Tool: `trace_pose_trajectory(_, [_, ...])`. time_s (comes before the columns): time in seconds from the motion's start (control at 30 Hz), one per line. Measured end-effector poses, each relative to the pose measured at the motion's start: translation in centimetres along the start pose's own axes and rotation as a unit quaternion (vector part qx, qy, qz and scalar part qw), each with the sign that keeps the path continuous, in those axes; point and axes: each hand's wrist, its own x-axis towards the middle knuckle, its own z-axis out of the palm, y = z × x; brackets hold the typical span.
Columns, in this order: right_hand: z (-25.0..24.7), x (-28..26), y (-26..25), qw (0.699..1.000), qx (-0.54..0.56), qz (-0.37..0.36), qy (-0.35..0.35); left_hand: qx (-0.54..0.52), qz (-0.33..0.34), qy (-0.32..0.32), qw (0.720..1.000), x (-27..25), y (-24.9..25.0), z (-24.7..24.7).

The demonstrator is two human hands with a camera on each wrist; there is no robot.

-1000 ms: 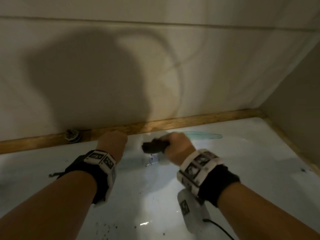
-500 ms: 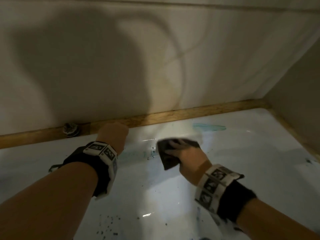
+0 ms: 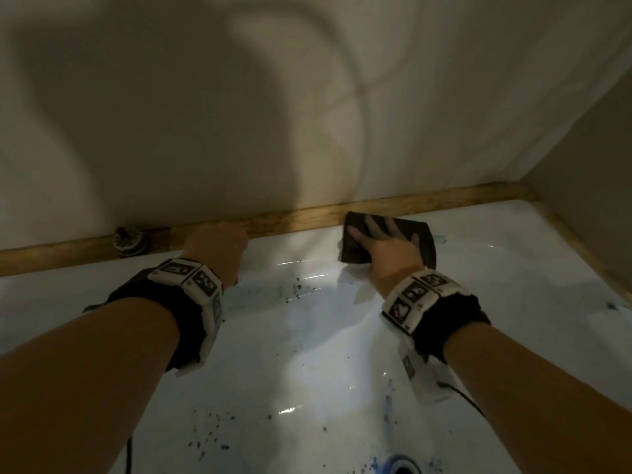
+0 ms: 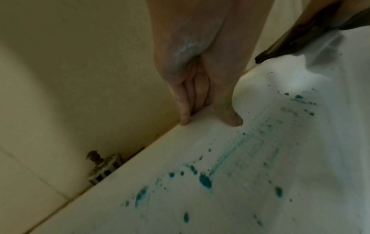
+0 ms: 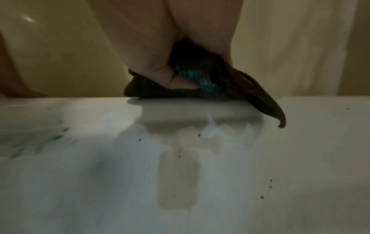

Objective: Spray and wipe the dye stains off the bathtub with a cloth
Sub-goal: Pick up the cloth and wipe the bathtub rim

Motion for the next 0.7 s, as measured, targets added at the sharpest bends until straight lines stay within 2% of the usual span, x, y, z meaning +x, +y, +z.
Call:
trace_pose_trajectory(0.07, [0.2, -1.6, -0.5, 0.998, -0.023, -0.062, -0.009, -0.004, -0.005, -0.006, 1.000, -0.1, -0.1, 0.0])
trace_pose_trajectory(0.13, [0.7, -3.1, -0.4, 0.988, -0.010, -0.154, -0.002, -0.007, -0.011, -0.002, 1.000, -0.1, 0.0, 0.0])
trace_pose_trajectory(0.17, [0.9, -3.7, 0.0, 0.975, 0.054, -0.211, 0.041, -0.004, -0.013, -0.005, 1.000, -0.2, 0.1, 0.0])
trace_pose_trajectory(0.2, [0.8, -4.4, 0.7, 0.958, 0.148, -0.226, 0.095, -0.002, -0.015, -0.010, 1.000, -0.2, 0.1, 0.0])
trace_pose_trajectory(0.23, [0.3, -5.0, 1.7, 0.937, 0.256, -0.186, 0.150, -0.002, -0.015, -0.013, 1.000, -0.2, 0.2, -0.2])
trace_pose_trajectory(0.27, [-0.4, -5.2, 3.1, 0.920, 0.323, -0.113, 0.189, -0.005, -0.015, -0.012, 1.000, -0.2, 0.3, -0.3])
trace_pose_trajectory(0.3, [-1.4, -5.1, 4.6, 0.916, 0.335, -0.034, 0.217, -0.008, -0.015, -0.008, 1.000, -0.1, 0.3, -0.5])
trace_pose_trajectory(0.37, [-2.9, -3.5, 8.7, 0.927, 0.258, 0.114, 0.247, -0.008, -0.016, -0.001, 1.000, 0.0, 0.3, -0.5])
trace_pose_trajectory(0.43, [-3.6, -1.6, 11.5, 0.940, 0.188, 0.217, 0.184, -0.004, -0.017, 0.003, 1.000, -0.1, 0.4, -0.2])
trace_pose_trajectory(0.47, [-3.3, -0.9, 11.8, 0.948, 0.170, 0.232, 0.136, -0.005, -0.020, 0.006, 1.000, -0.1, 0.5, 0.0])
trace_pose_trajectory(0.53, [-1.5, 0.0, 10.3, 0.966, 0.128, 0.214, 0.066, -0.003, -0.023, 0.009, 1.000, -0.1, 0.5, 0.3])
trace_pose_trajectory(0.7, [1.7, -0.3, 1.8, 0.985, 0.090, 0.113, 0.090, 0.005, -0.017, 0.009, 1.000, 0.3, 0.5, 0.5])
